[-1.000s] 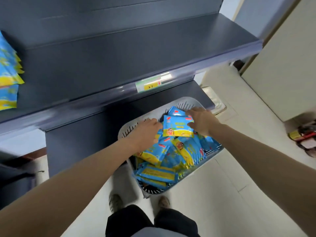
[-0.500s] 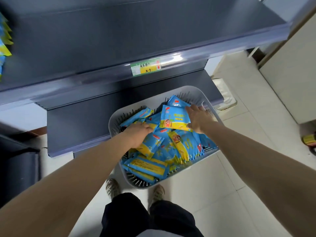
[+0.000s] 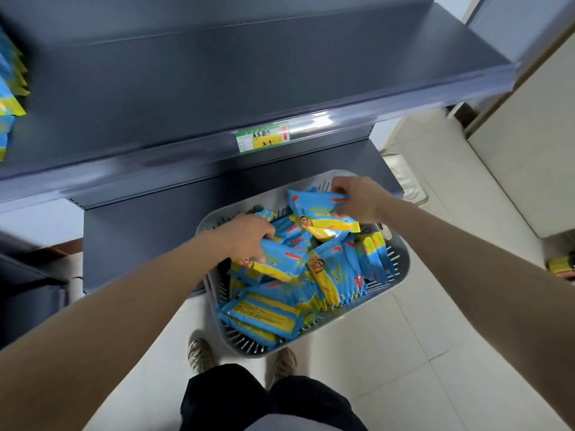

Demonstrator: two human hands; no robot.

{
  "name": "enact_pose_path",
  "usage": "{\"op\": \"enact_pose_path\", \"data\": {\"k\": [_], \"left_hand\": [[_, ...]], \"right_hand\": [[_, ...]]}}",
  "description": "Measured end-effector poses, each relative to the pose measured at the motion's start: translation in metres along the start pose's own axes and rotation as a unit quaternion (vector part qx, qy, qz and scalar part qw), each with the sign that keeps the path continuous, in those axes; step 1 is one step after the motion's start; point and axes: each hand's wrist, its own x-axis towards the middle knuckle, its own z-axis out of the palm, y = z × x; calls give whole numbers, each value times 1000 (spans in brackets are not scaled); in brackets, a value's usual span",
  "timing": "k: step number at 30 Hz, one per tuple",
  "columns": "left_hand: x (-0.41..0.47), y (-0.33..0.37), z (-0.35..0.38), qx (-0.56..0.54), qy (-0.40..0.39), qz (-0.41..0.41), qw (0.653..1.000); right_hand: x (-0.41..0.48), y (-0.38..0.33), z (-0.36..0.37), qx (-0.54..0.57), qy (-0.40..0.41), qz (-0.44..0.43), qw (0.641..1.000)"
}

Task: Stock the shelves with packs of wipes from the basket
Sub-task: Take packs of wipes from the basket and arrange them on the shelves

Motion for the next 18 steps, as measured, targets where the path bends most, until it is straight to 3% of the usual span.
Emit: {"op": "enact_pose_path", "data": {"k": [4,11,18], "left_hand": [[-25,0,-56,-128,93,7,987],[-82,-39,-138,-156,244,-18,957],[-151,-136,-185,-127,375,-82,914]], "right_hand": [[-6,-26,-56,20,51,-37,998],[23,-114,-120,71,159,-108,979],[111,-226,-140,89,178,-143,969]]}}
